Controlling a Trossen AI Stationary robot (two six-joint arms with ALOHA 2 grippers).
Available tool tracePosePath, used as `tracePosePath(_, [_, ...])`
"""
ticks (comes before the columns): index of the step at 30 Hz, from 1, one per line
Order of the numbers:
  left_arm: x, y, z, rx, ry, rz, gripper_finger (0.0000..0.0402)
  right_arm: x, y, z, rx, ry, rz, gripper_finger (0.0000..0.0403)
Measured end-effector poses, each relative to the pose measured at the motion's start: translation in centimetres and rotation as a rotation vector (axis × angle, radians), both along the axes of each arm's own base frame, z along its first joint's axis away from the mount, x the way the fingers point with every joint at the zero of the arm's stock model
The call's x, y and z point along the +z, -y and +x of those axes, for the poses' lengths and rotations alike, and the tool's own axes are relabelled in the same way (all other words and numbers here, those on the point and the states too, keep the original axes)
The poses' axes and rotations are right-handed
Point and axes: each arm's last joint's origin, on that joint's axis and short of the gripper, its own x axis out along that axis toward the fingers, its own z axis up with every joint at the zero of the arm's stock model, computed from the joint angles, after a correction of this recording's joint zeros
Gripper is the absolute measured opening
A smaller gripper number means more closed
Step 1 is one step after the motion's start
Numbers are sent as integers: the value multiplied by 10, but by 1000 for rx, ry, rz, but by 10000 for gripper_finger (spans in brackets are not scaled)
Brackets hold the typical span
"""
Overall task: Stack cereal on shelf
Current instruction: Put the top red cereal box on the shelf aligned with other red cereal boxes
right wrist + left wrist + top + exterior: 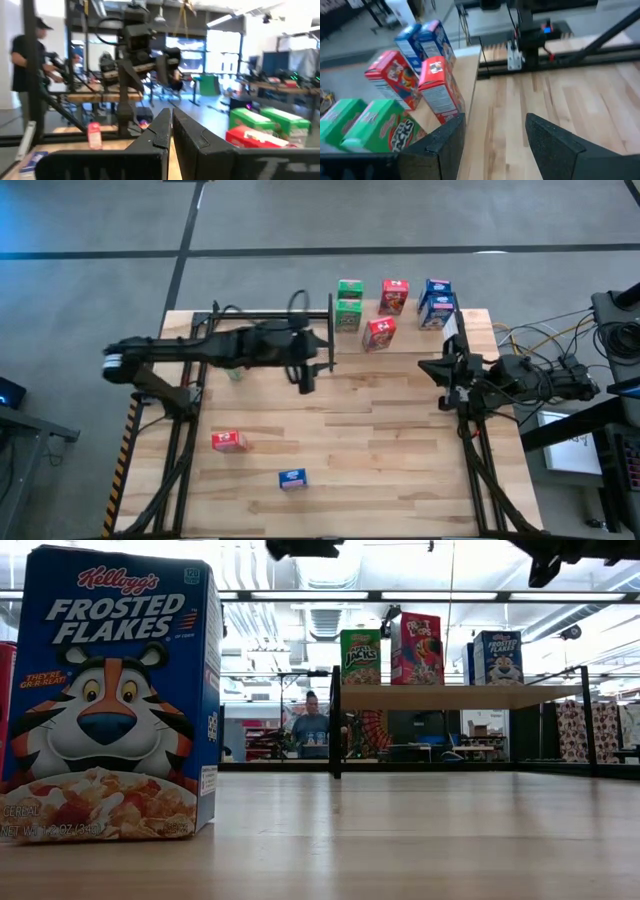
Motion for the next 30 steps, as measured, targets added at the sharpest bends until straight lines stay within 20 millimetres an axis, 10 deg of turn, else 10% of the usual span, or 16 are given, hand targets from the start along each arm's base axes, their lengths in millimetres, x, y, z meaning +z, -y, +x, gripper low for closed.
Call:
tracePosePath(14, [-37, 5, -74, 8, 172, -11, 191, 26, 8, 43, -273, -310, 128, 9])
tracePosePath(30, [-45, 5, -79, 5, 191, 2, 191, 81, 50, 77, -336, -656, 109, 8])
